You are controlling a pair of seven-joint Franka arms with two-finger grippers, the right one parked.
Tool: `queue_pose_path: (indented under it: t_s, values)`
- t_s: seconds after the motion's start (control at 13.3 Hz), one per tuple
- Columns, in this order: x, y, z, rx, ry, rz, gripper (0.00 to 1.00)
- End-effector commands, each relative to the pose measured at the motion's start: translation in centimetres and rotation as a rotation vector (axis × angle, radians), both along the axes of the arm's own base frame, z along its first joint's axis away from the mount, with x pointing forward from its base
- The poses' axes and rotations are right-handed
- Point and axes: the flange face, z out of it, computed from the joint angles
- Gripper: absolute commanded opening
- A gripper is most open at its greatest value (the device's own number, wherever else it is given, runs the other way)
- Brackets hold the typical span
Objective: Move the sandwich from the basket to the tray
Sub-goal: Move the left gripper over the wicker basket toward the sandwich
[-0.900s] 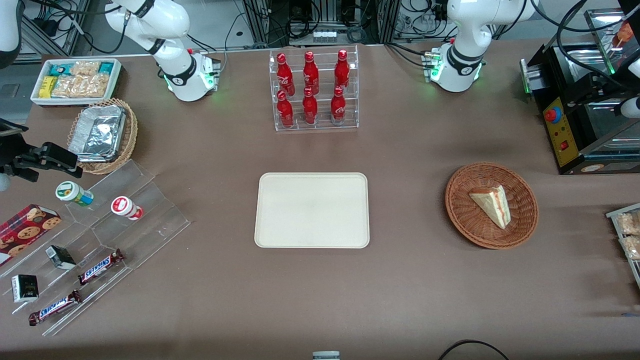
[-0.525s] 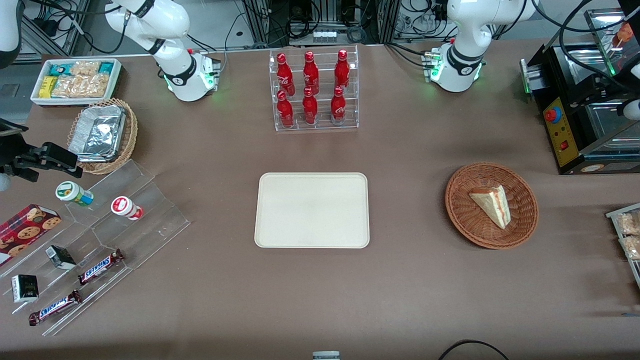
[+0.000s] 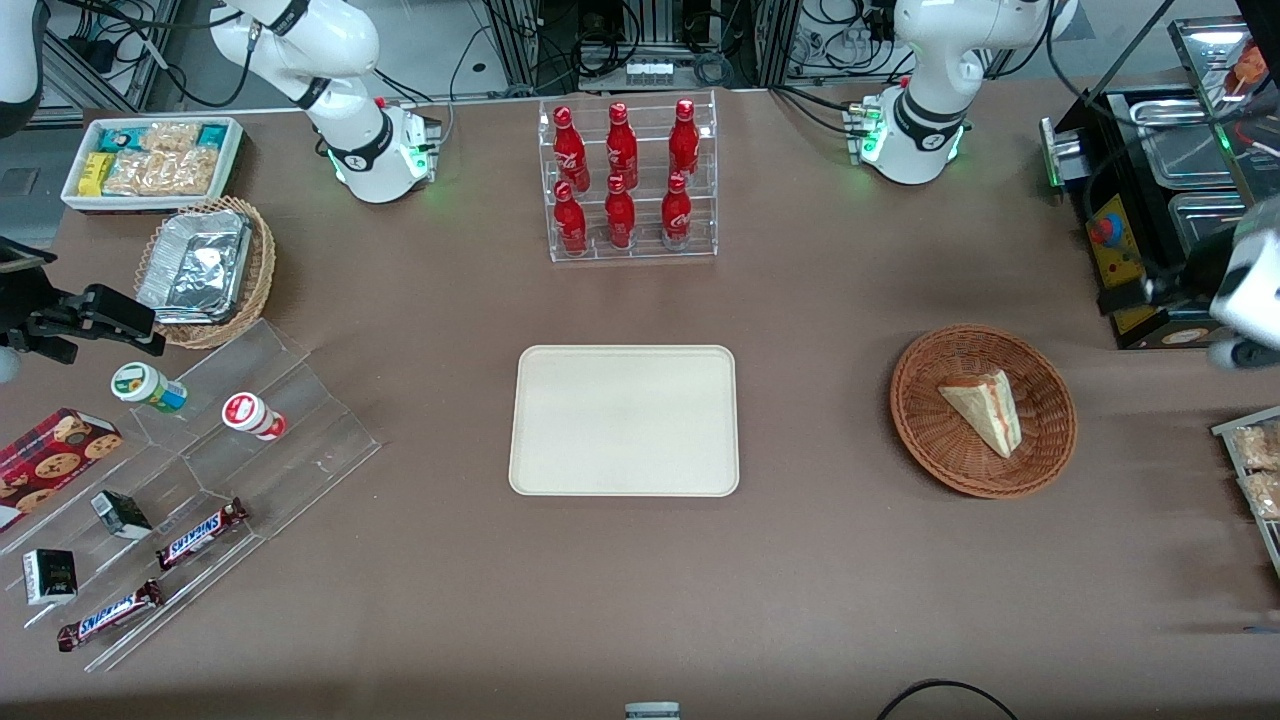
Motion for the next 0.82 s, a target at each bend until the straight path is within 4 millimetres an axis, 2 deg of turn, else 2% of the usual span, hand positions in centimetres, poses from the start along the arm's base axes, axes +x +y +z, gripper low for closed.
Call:
queue_pose_path:
  t_s: [0.0, 0.15, 0.38, 0.75]
  values:
    - [0.9, 0.4, -4.3, 0.030, -0.035, 0.139, 1.00]
    - [0.6, 0.2, -8.3, 0.058, -0.088, 0.303, 1.00]
    - [0.0, -0.6, -12.4, 0.078, -0.141, 0.477, 1.00]
    - [-2.2, -2.6, -20.2, 0.065, -0.255, 0.617, 1.00]
